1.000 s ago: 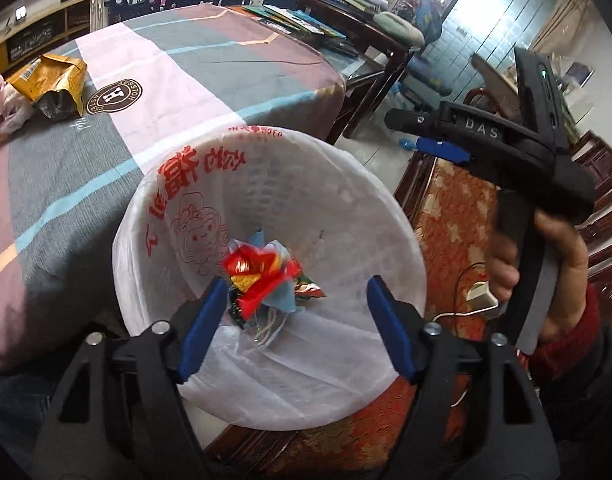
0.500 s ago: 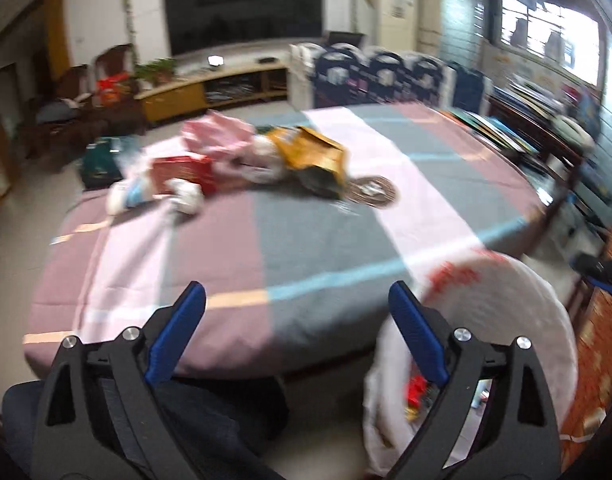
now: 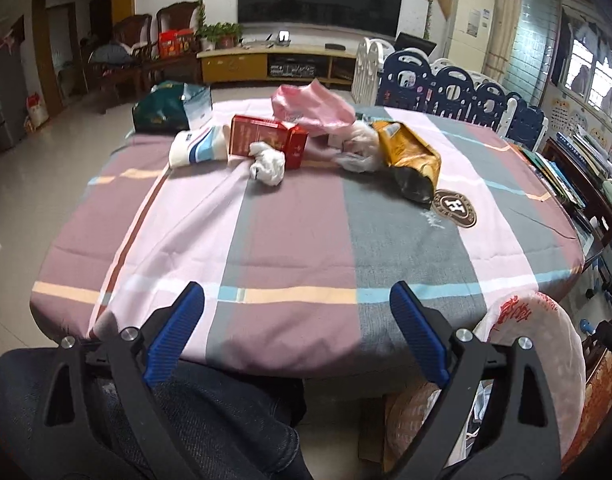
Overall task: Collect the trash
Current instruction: 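Move both grippers back over the table toward the remaining trash, then grasp the yellow chip bag with the right gripper while the left grasps the white paper cup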
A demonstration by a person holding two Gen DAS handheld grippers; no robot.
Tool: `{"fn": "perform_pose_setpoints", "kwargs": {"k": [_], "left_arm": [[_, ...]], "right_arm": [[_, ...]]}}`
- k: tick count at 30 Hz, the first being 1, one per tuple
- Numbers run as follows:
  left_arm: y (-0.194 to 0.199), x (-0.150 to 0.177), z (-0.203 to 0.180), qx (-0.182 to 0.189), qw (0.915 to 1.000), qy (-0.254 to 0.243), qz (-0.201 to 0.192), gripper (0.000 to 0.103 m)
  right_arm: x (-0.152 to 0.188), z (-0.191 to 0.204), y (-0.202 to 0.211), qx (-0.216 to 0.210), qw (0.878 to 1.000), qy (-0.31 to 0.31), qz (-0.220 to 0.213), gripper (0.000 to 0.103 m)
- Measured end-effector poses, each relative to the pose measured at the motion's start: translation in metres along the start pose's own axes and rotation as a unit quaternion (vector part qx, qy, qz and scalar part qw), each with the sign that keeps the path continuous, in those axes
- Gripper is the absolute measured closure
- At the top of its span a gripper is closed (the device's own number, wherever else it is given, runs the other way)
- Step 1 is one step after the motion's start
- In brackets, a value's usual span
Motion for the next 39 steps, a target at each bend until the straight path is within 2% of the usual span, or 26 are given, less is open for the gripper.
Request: {"fn": "perform_pose_setpoints", "kwargs": {"k": [5, 14, 20, 23, 26, 28, 30, 32, 34, 39], "left_arm": [[-0.009, 0.008, 0.008, 0.002, 0.9995, 0.022, 0.023, 0.009], [-0.008, 0.011, 0.015, 0.01, 0.9989, 0.041, 0.019, 0.009], [-0.007, 0.01, 0.02, 0.025, 0.9976, 0.062, 0.019, 0.009], [-0.008, -0.001, 0.028, 0.027, 0.9966, 0.078, 0.003, 0.009], [-0.016, -0.026, 0.038, 0.0, 0.9983, 0.057, -0.016, 0.009], [-0.021, -0.04, 0.052, -0.015, 0.9976, 0.061, -0.028, 0.009], [-0.027, -0.048, 0.072, -0.015, 0.9953, 0.09, -0.033, 0.009], [-0.031, -0.046, 0.09, -0.003, 0.9904, 0.134, -0.034, 0.009], [-0.031, -0.043, 0.103, 0.001, 0.9852, 0.166, -0.043, 0.009], [-0.03, -0.041, 0.101, 0.008, 0.9876, 0.147, -0.052, 0.008]], "right_arm": [[0.003, 0.017, -0.002, -0.007, 1.0, 0.017, 0.007, 0.03], [0.003, 0.038, 0.003, -0.013, 0.999, 0.038, 0.002, 0.03], [-0.011, 0.061, -0.006, -0.036, 0.999, 0.038, 0.003, 0.03], [-0.028, 0.09, -0.019, -0.042, 0.997, 0.057, -0.012, 0.03], [-0.047, 0.131, -0.034, -0.038, 0.994, 0.098, -0.033, 0.03], [-0.063, 0.162, -0.043, -0.04, 0.99, 0.127, -0.045, 0.03], [-0.081, 0.193, -0.051, -0.043, 0.985, 0.151, -0.065, 0.029], [-0.098, 0.222, -0.064, -0.038, 0.98, 0.177, -0.08, 0.019], [-0.113, 0.248, -0.089, -0.022, 0.976, 0.198, -0.088, 0.017], [-0.122, 0.283, -0.165, 0.061, 0.961, 0.267, -0.04, 0.017]]}}
Point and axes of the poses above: each gripper's, at about its wrist camera, not at the fingertips, and y roughly against the way its jaws point, z to its left, x to its underside, the point moved 5 cm from there along -y, roughly the way its jaws point, and after that the axes turned 14 degrees about x, right-handed, at the moved point
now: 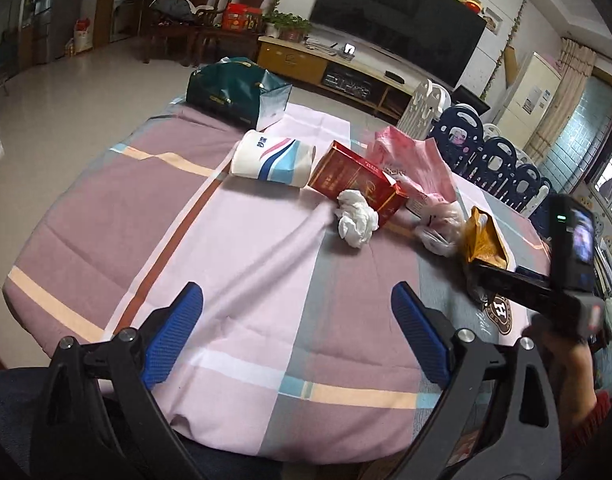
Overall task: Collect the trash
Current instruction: 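Grasp the yellow chip bag with the right gripper while the left grasps the white paper cup, then carry the white cup in the left gripper and yellow bag in the right over the wastebasket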
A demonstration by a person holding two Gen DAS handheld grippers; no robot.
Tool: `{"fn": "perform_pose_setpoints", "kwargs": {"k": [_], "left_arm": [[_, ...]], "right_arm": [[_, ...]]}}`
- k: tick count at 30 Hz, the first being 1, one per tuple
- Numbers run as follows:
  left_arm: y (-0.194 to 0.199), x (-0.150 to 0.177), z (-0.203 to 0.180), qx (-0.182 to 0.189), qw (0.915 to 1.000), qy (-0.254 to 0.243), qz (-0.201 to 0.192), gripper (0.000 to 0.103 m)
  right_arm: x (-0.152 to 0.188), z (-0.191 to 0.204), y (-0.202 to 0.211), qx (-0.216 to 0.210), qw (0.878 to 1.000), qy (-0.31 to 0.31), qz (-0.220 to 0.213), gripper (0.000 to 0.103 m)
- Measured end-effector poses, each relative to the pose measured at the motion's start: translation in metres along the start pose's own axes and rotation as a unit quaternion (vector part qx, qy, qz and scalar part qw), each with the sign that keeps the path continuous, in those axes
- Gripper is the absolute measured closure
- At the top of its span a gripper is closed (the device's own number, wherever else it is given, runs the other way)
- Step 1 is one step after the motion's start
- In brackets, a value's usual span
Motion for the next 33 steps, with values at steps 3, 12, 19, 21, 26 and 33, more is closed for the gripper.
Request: {"fn": "perform_pose_setpoints", "kwargs": {"k": [3, 12, 19, 21, 26, 33], "left_arm": [[-0.007, -0.001, 0.003, 0.001, 1.0, 0.006, 0.002, 0.008], [-0.041, -0.078, 0.037, 0.006, 0.9973, 0.047, -0.056, 0.008], [-0.125, -0.125, 0.062, 0.01, 0.9972, 0.046, 0.058, 0.005], [-0.146, -0.123, 0.056, 0.01, 0.9959, 0.008, 0.089, 0.005], [-0.172, -0.118, 0.057, -0.001, 0.9912, -0.034, 0.128, 0.004], [-0.155, -0.105, 0.064, 0.028, 0.9918, -0.043, 0.117, 0.019]], "right_arm": [[0.0, 0.01, -0.013, 0.005, 1.0, 0.025, -0.003, 0.018], [0.029, 0.003, 0.015, -0.063, 0.998, 0.013, -0.023, 0.075], [0.083, -0.007, 0.049, -0.14, 0.99, -0.031, 0.016, 0.075], [0.094, -0.008, 0.052, -0.15, 0.988, -0.04, 0.027, 0.075], [0.103, -0.004, 0.063, -0.159, 0.986, -0.038, 0.036, 0.06], [0.079, -0.008, 0.073, -0.151, 0.987, -0.043, -0.01, 0.022]]}}
Point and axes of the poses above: each gripper's, at about its wrist camera, not at the fingertips, and y roughly against the way its jaws point, z to its left, x to its underside, the point moved 5 cm from there along -y, roughly the way its jaws point, and after that the axes turned 14 degrees about x, right-handed, at the moved point
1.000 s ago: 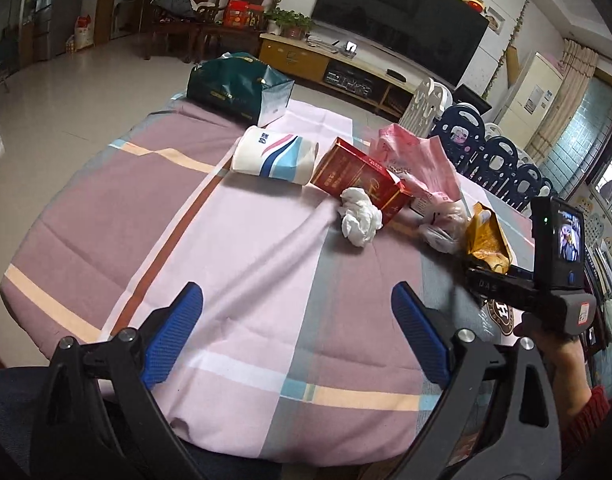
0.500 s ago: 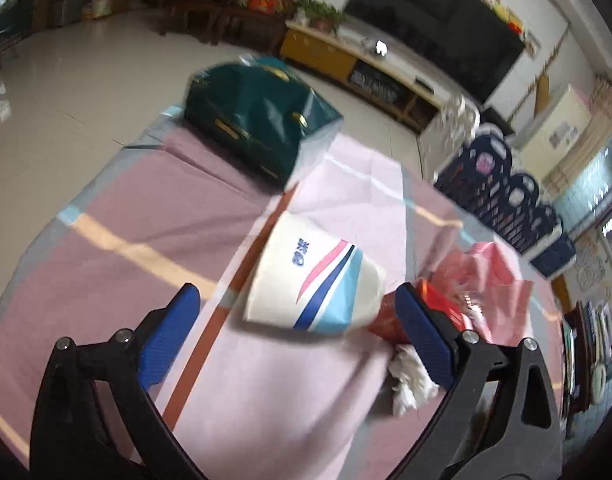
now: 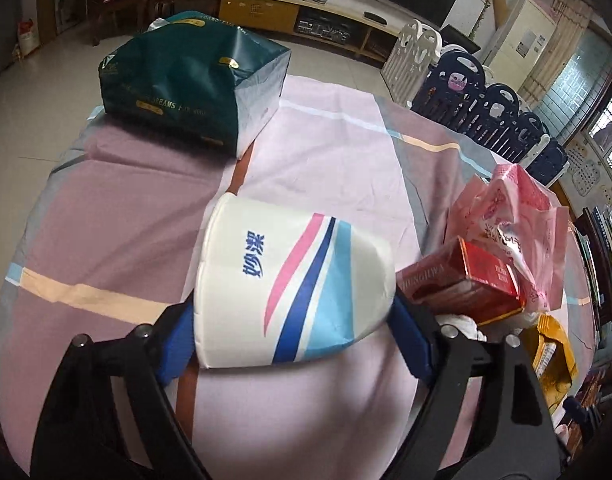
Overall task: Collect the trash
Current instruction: 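Carry the white cup in the left gripper and yellow bag in the right over the wastebasket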
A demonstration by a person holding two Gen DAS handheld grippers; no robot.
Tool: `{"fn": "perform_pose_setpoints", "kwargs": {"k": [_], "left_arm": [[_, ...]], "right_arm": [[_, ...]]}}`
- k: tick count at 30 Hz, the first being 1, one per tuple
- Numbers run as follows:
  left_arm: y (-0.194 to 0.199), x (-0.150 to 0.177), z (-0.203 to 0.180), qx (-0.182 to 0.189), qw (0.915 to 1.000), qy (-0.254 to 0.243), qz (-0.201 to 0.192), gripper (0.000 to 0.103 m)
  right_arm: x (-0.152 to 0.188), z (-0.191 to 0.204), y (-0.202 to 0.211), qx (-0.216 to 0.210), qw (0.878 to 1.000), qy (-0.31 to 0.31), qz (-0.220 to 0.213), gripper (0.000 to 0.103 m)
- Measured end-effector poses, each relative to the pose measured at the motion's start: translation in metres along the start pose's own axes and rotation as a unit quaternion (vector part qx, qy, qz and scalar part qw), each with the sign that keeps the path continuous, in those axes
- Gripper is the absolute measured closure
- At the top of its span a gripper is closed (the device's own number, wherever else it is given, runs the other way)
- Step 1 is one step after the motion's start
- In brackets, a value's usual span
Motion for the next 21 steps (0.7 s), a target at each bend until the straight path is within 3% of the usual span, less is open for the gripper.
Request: {"fn": "perform_pose_setpoints", "kwargs": {"k": [3, 7, 8, 9, 11, 15, 21], "left_arm": [[0.028, 0.017, -0.009, -0.016, 0.9993, -0.017, -0.028, 0.019], [0.075, 0.037, -0.037, -0.007, 0.9971, -0.024, -0.072, 0.019], [0.084, 0.04, -0.043, -0.002, 0.9964, -0.027, -0.08, 0.019], [0.097, 0.047, -0.054, 0.005, 0.9952, -0.035, -0.091, 0.019], [0.113, 0.057, -0.07, 0.013, 0.9937, -0.043, -0.102, 0.019], [0.131, 0.074, -0.089, 0.019, 0.9929, -0.039, -0.111, 0.019], [0.146, 0.097, -0.11, 0.011, 0.9928, -0.055, -0.106, 0.019]], "right_arm": [[-0.015, 0.008, -0.009, -0.014, 1.0, -0.001, -0.01, 0.019], [-0.03, 0.021, -0.035, -0.036, 0.999, -0.022, 0.015, 0.019], [-0.032, 0.025, -0.039, -0.035, 0.999, -0.022, 0.015, 0.026], [-0.032, 0.027, -0.041, -0.034, 0.999, -0.02, 0.013, 0.049], [-0.03, 0.031, -0.042, -0.03, 0.999, -0.021, 0.024, 0.071], [-0.021, 0.026, -0.025, -0.034, 0.999, -0.029, 0.017, 0.082], [0.001, -0.002, 0.019, -0.01, 0.999, -0.05, -0.007, 0.083]]}}
Point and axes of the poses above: each gripper's, at about its wrist camera, not at the fingertips, and y roughly against the way its jaws point, z to its left, x to its underside, the point moved 5 cm from there along -y, roughly the way its jaws point, and after that the axes turned 14 degrees about x, right-handed, at the moved point
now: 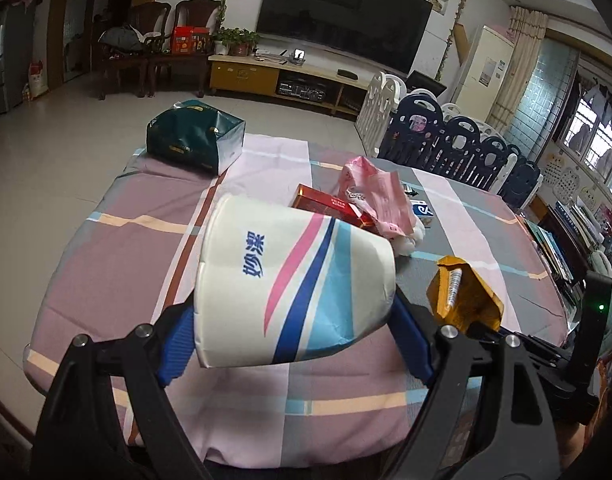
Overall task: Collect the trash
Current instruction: 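Carry the white cup in the left gripper and yellow bag in the right over the wastebasket, then open both grippers to drop the cup and chip bag into the wastebasket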
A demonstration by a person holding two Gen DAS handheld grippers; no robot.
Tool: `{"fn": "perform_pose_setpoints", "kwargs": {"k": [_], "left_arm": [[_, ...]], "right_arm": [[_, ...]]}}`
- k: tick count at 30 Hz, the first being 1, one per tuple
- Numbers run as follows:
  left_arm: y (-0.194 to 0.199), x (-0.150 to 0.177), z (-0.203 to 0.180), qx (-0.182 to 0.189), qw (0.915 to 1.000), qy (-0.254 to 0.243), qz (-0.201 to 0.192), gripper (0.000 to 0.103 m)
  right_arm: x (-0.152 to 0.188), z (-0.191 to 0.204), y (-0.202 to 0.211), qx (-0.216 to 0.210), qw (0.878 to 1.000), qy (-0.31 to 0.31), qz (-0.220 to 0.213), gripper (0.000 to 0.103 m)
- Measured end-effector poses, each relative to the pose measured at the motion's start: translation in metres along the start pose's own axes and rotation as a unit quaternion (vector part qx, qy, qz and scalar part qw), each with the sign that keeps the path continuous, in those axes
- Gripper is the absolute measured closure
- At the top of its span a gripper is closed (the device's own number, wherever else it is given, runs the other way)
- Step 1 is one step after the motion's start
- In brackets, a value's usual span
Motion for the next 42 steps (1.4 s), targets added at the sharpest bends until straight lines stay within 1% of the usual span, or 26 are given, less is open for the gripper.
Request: {"fn": "perform_pose_setpoints", "kwargs": {"k": [4, 8, 11, 18, 23, 26, 29, 32, 35, 37, 38, 41, 42], "left_arm": [[0.018, 0.009, -0.02, 0.005, 0.9999, -0.014, -0.001, 0.019], [0.033, 0.017, -0.047, 0.002, 0.9988, -0.048, -0.001, 0.019], [0.044, 0.021, -0.07, 0.011, 0.9974, -0.071, -0.005, 0.019], [0.059, 0.035, -0.134, 0.052, 0.9906, -0.126, 0.001, 0.019], [0.063, 0.05, -0.174, 0.081, 0.9843, -0.156, 0.008, 0.019], [0.059, 0.066, -0.196, 0.105, 0.9795, -0.17, 0.027, 0.019], [0.052, 0.087, -0.218, 0.13, 0.9728, -0.183, 0.057, 0.019], [0.051, 0.105, -0.236, 0.147, 0.9659, -0.2, 0.075, 0.019], [0.046, 0.124, -0.254, 0.166, 0.9554, -0.226, 0.091, 0.019], [0.038, 0.142, -0.268, 0.193, 0.9448, -0.235, 0.122, 0.019], [0.03, 0.151, -0.273, 0.208, 0.938, -0.238, 0.142, 0.019], [0.017, 0.173, -0.28, 0.229, 0.9234, -0.246, 0.185, 0.019], [0.014, 0.176, -0.28, 0.229, 0.9213, -0.249, 0.191, 0.019]], "right_arm": [[0.015, -0.022, 0.03, 0.017, 1.0, -0.011, -0.014, 0.083], [0.022, -0.043, 0.063, 0.025, 0.999, -0.026, -0.035, 0.083], [0.024, -0.059, 0.088, 0.029, 0.997, -0.039, -0.052, 0.083], [0.039, -0.103, 0.138, 0.037, 0.994, -0.065, -0.074, 0.083], [0.057, -0.151, 0.174, 0.066, 0.99, -0.091, -0.087, 0.083], [0.07, -0.176, 0.191, 0.085, 0.987, -0.103, -0.092, 0.083], [0.084, -0.199, 0.204, 0.096, 0.984, -0.121, -0.091, 0.083], [0.095, -0.214, 0.212, 0.09, 0.983, -0.137, -0.088, 0.083], [0.101, -0.222, 0.22, 0.094, 0.982, -0.14, -0.091, 0.083], [0.104, -0.224, 0.222, 0.092, 0.981, -0.144, -0.093, 0.083], [0.106, -0.226, 0.222, 0.091, 0.981, -0.146, -0.093, 0.083], [0.111, -0.23, 0.222, 0.088, 0.981, -0.151, -0.09, 0.083], [0.113, -0.23, 0.221, 0.088, 0.981, -0.151, -0.087, 0.083]]}}
Point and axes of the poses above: each gripper's, at about its wrist camera, not at the fingertips, and y roughly against the way its jaws point, z to its left, x to its underside, the point moved 5 cm from there along -y, roughly the way its jaws point, and after that the axes turned 14 degrees about x, right-handed, at the moved point
